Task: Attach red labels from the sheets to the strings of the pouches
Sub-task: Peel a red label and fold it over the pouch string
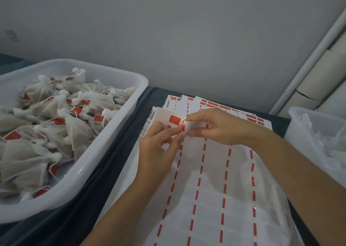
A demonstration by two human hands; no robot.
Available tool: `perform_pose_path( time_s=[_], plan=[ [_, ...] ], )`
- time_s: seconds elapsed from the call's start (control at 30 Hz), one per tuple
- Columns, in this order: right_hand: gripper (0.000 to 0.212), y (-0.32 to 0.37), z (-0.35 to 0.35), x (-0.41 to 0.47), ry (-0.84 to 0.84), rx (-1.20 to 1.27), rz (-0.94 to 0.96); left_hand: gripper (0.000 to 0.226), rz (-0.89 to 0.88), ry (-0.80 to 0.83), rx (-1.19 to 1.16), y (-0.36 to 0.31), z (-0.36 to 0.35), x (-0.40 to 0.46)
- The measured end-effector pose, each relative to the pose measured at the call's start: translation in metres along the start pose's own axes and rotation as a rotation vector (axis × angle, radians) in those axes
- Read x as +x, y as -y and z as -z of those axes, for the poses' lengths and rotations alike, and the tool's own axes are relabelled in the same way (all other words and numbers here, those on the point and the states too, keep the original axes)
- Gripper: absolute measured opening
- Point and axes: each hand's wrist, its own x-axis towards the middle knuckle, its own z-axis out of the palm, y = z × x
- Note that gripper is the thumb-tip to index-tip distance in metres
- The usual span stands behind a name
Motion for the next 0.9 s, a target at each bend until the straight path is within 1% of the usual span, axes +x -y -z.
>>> perform_pose_path(
  time_s=[0.07,0.13,0.17,0.2,0.27,0.37,0.43,0.53,0.67,0.8,0.9],
  plan=[
    [0.041,0.0,-0.001,0.0,-0.009,-0.013,-0.001,0.022,0.038,-0.004,-0.044,-0.001,0.0,0.001],
    [0.041,0.0,-0.001,-0.001,-0.012,-0.024,0.001,0.021,0.072,-0.013,-0.062,-0.001,0.001,0.001],
    [0.038,0.001,-0.001,0.0,-0.007,-0.026,0.008,0.022,0.08,-0.018,-0.064,-0.002,0.001,0.001],
    [0.03,0.002,-0.001,0.0,0.004,-0.019,0.021,0.023,0.079,-0.022,-0.059,-0.003,0.001,0.001],
    [0.012,0.007,0.0,0.0,0.017,0.004,0.051,0.028,0.046,-0.027,-0.029,-0.004,0.001,0.001],
    [0.016,0.01,0.001,-0.001,-0.013,0.045,0.08,0.034,-0.062,-0.021,0.058,-0.004,0.002,0.002],
    [0.016,0.01,0.0,-0.002,-0.034,0.072,0.086,0.031,-0.129,-0.012,0.145,-0.002,0.002,0.001],
    [0.017,0.01,-0.001,-0.003,-0.057,0.092,0.072,0.028,-0.147,-0.009,0.184,-0.001,0.002,-0.001],
    [0.018,0.011,-0.001,-0.004,-0.056,0.077,0.078,0.028,-0.122,-0.021,0.122,-0.003,0.003,0.0],
    [0.015,0.013,-0.001,-0.005,-0.051,0.075,0.105,0.033,-0.006,-0.019,-0.022,-0.002,0.004,0.001],
    [0.015,0.012,0.002,-0.005,-0.049,0.085,0.108,0.026,0.026,-0.005,-0.066,-0.001,0.004,0.001]
  ],
)
